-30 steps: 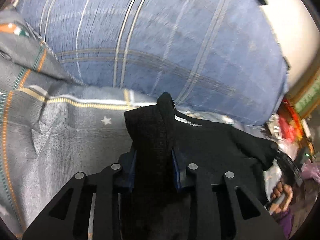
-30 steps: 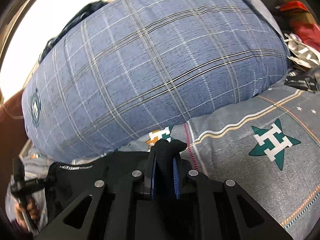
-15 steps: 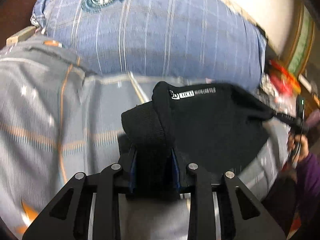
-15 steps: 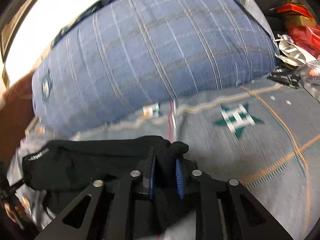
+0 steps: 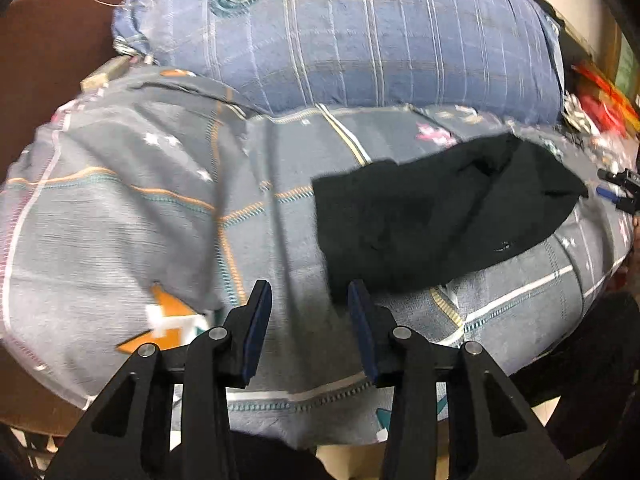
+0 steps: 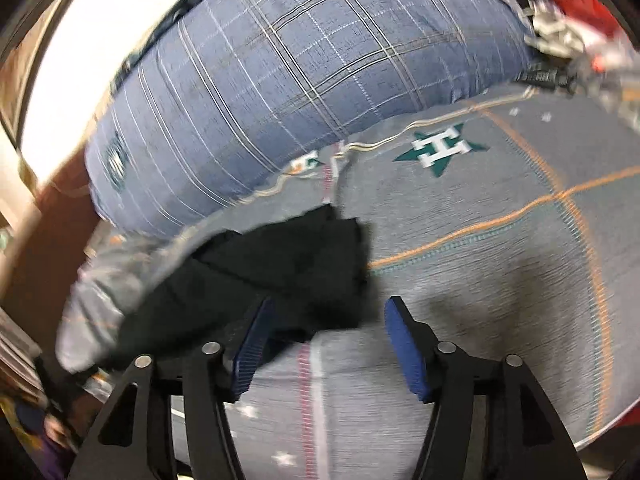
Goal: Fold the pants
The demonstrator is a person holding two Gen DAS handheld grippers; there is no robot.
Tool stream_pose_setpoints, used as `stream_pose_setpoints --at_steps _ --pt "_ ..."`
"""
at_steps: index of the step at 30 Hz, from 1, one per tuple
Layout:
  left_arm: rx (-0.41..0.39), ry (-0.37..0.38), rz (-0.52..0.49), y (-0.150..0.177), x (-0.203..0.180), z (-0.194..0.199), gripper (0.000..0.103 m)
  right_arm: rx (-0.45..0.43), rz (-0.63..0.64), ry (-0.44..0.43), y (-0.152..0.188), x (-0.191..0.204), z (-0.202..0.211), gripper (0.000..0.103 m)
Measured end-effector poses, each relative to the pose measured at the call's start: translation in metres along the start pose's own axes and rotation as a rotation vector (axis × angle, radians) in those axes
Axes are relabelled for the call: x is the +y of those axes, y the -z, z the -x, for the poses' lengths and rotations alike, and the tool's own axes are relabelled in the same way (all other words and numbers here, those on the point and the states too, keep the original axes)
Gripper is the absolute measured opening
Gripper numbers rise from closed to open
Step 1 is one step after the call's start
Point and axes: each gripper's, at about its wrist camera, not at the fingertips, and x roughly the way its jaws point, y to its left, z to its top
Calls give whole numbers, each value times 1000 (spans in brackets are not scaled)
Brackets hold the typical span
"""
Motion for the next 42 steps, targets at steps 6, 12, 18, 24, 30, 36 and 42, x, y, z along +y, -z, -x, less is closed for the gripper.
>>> stream_pose_setpoints --at_steps 6,12,18,24,30,36,42 --pt "-108 124 6 -20 -26 9 61 59 -258 6 0 -16 -36 67" --pt "37 181 -68 -22 -82 -50 68 75 -393 -19 7 -26 -60 53" --pt "124 60 29 -29 -56 -90 68 96 -270 110 -10 -10 -61 25" --pt "59 33 140 -25 -6 -62 69 35 -135 245 -19 15 -46 40" --pt "158 65 228 -10 6 -70 73 -18 90 22 -21 101 -49 49" --pt "179 75 182 -17 -11 -87 73 91 171 -171 -12 157 -98 50" --pt "169 173 239 -32 -6 -109 73 127 168 -185 -11 175 -149 52"
